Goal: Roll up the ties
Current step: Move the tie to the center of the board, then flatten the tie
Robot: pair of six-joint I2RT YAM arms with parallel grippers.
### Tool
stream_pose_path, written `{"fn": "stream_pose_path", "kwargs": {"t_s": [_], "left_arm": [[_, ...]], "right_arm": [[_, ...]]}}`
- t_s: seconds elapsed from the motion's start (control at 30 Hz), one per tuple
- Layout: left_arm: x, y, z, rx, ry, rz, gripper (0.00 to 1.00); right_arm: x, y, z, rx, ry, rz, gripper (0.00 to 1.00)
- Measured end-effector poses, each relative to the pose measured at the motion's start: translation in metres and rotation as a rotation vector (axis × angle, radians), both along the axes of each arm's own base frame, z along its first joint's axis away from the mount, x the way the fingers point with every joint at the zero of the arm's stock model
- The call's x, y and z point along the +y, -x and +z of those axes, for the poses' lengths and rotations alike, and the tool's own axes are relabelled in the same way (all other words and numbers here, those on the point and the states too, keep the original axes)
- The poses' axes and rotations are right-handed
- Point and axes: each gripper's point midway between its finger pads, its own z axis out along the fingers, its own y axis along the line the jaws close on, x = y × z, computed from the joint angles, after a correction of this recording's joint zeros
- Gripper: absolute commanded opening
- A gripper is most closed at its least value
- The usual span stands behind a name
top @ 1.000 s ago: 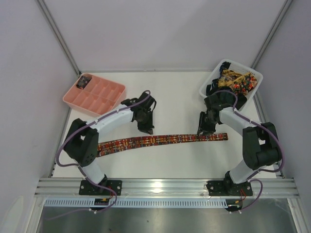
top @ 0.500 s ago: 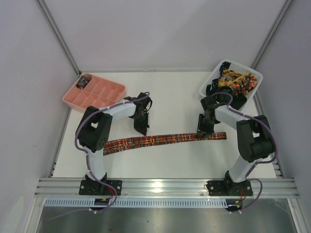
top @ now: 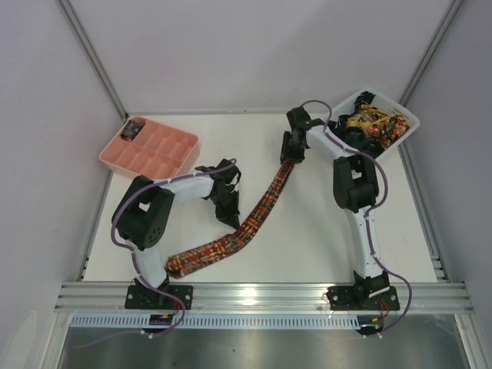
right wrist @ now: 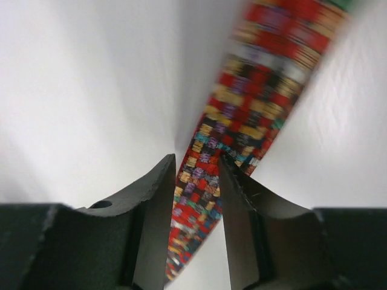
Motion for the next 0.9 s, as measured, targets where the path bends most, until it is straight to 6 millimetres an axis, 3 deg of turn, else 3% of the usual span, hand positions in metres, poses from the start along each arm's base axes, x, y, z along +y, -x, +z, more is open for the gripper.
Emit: {"fn": "stream_pose_path", "kwargs": {"t_s": [0.03, 0.1, 0.17, 0.27, 0.37, 0.47, 0.53, 0.57, 0.7, 0.83, 0.9], "left_arm": [[-0.003, 0.004, 0.0, 0.01, 0.007, -0.003, 0.1], [-0.009, 0.009, 0.003, 0.019, 0.016, -0.011, 0.12], [-0.009, 0.007, 0.01, 0.012, 0.014, -0.004, 0.2], [-0.008, -0.018, 0.033, -0.059, 0.024, 0.029, 0.25], [-0.005, -0.056, 0.067, -0.169, 0.066, 0.085, 0.26], [-0.002, -0.095, 0.101, -0.27, 0.112, 0.13, 0.25], [-0.003, -0.117, 0.118, -0.319, 0.139, 0.151, 0.22], [-0.004, -0.127, 0.125, -0.34, 0.154, 0.158, 0.21], [-0.007, -0.152, 0.141, -0.387, 0.193, 0.176, 0.19], [0.0, -0.161, 0.148, -0.411, 0.19, 0.205, 0.2], [0.006, -0.162, 0.148, -0.419, 0.177, 0.22, 0.2]], "right_arm": [[0.009, -0.024, 0.003, -0.047, -0.017, 0.006, 0.43], [0.021, -0.053, 0.009, -0.104, -0.031, 0.016, 0.47], [0.022, -0.058, 0.013, -0.117, -0.028, 0.027, 0.5], [0.018, -0.043, 0.022, -0.098, -0.012, 0.049, 0.58], [0.006, -0.006, 0.032, -0.056, 0.011, 0.071, 0.6], [0.0, 0.033, 0.054, -0.04, -0.006, 0.101, 0.59], [0.003, 0.056, 0.069, -0.054, -0.023, 0.128, 0.53], [0.008, 0.069, 0.076, -0.06, -0.032, 0.149, 0.45], [0.048, 0.114, 0.083, -0.071, -0.05, 0.273, 0.33], [0.102, 0.176, 0.068, -0.048, -0.057, 0.46, 0.27], [0.123, 0.208, 0.058, -0.028, -0.062, 0.548, 0.18]]}}
